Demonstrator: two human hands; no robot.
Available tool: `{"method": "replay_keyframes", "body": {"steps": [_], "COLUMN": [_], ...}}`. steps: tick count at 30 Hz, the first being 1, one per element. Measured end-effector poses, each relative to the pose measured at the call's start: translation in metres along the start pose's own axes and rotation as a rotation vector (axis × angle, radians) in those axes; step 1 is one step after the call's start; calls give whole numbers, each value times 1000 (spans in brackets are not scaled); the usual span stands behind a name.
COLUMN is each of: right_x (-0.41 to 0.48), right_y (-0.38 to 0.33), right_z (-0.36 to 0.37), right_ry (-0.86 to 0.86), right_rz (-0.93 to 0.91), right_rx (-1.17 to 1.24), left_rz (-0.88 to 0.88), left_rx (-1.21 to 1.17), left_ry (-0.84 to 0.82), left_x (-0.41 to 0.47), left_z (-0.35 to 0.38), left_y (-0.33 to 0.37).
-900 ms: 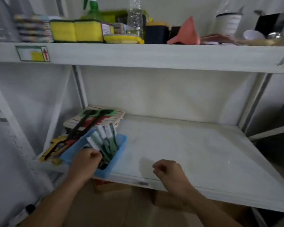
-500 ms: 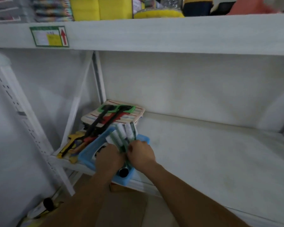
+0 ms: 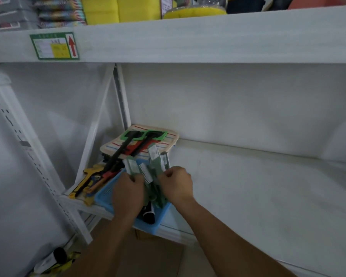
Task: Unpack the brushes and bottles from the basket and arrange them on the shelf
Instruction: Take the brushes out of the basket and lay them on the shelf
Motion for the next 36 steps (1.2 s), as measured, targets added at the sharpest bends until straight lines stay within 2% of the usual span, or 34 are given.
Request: {"method": "replay_keyframes", "body": {"steps": [5,8,11,14,16,19,22,25,31,34,36], "right_x": [-34,-58,-92,-141,-172,-194,-184,-151,-89,-86,-92], "right_y": [45,99,172,240,271,298,321,339,367,377,374], "right_z": [-84,-163,-256,-345,-397,-449,-463,-459,-439,-431,-427], "right_ry": [64,253,475,687,825,932,891,732,385,289,281], "right_rz": [172,217,272,362,403,404,364,327,358,380,373], "right_rx": [675,767,596,224,-24,-366,-498,-597,-677,-701,-732], "left_rz": [59,103,169,203,203,191,233,340,716,808,803], "left_rx": [-155,-275,-124,80,95,71,112,250,643,758,752], "left_ry": [39,-104,-303,-519,-660,-767,-863,-972,-941,-927,-957], "left_x": [-26,-64,-127,-207,-258,-309,-343,-359,-348,-334,-328], "left_z": [-9,29,105,195,248,308,357,397,445,458,457], "left_y": [43,81,114,135,150,180,207,218,224,209,203]}}
Point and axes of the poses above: each hand's wrist, its own x-axis towards the middle knuckle, its own z-axis out of the palm, y = z × x, the point moved 9 cm from there along x, towards the middle knuckle
